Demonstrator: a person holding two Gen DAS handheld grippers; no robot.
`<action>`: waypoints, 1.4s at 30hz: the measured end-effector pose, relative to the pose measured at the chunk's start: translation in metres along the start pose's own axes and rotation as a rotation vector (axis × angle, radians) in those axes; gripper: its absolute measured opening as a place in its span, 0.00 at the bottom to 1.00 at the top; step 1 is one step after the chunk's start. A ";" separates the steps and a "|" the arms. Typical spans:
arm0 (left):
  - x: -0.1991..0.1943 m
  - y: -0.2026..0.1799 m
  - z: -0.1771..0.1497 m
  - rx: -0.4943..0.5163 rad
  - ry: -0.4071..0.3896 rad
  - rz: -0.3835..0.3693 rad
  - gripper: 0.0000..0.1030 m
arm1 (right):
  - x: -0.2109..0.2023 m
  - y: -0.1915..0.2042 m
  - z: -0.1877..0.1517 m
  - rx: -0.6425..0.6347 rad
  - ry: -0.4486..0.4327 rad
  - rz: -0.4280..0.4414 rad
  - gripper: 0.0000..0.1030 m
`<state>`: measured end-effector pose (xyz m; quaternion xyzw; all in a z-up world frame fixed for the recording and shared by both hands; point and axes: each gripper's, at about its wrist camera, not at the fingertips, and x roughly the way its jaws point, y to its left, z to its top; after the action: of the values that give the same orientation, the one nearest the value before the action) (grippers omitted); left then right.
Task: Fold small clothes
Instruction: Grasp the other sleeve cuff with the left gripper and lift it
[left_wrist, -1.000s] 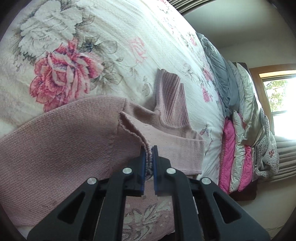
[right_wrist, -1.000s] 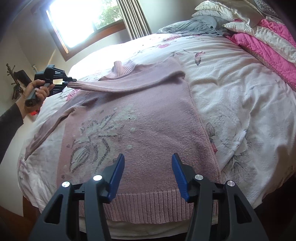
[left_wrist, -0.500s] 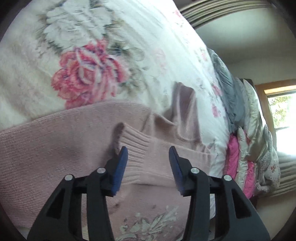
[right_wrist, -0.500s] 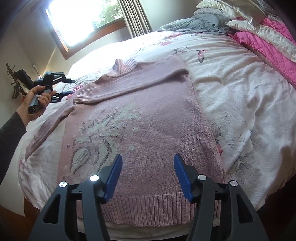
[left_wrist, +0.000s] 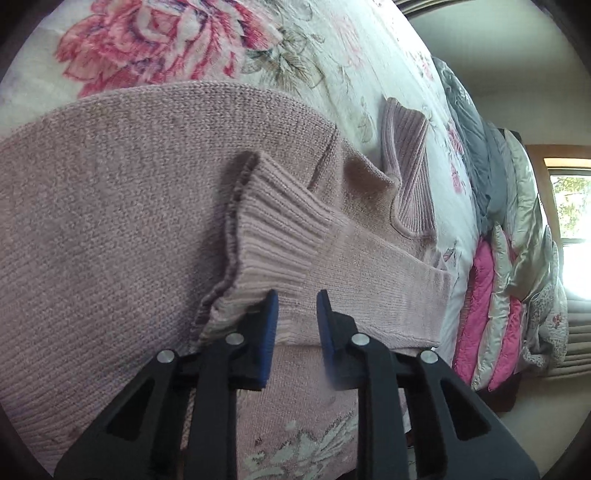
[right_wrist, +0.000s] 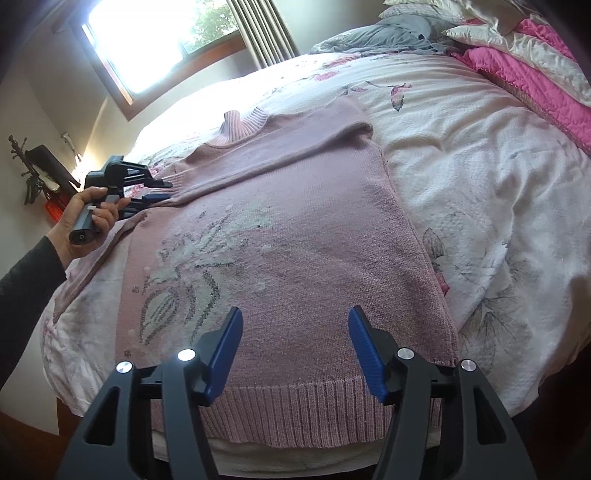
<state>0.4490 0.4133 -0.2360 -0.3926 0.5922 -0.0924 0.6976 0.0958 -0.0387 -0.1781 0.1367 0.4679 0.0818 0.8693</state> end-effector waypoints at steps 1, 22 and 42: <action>-0.010 0.000 -0.003 0.000 -0.021 -0.004 0.30 | -0.001 0.000 0.001 0.000 -0.004 0.004 0.58; -0.312 0.327 -0.217 -0.585 -0.727 -0.209 0.71 | -0.028 0.054 -0.027 -0.109 -0.013 0.119 0.68; -0.379 0.183 -0.158 -0.235 -0.787 -0.210 0.07 | -0.033 0.060 -0.010 -0.127 -0.025 0.088 0.69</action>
<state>0.1390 0.6927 -0.0693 -0.5331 0.2437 0.0620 0.8078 0.0689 0.0111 -0.1382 0.1026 0.4445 0.1479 0.8775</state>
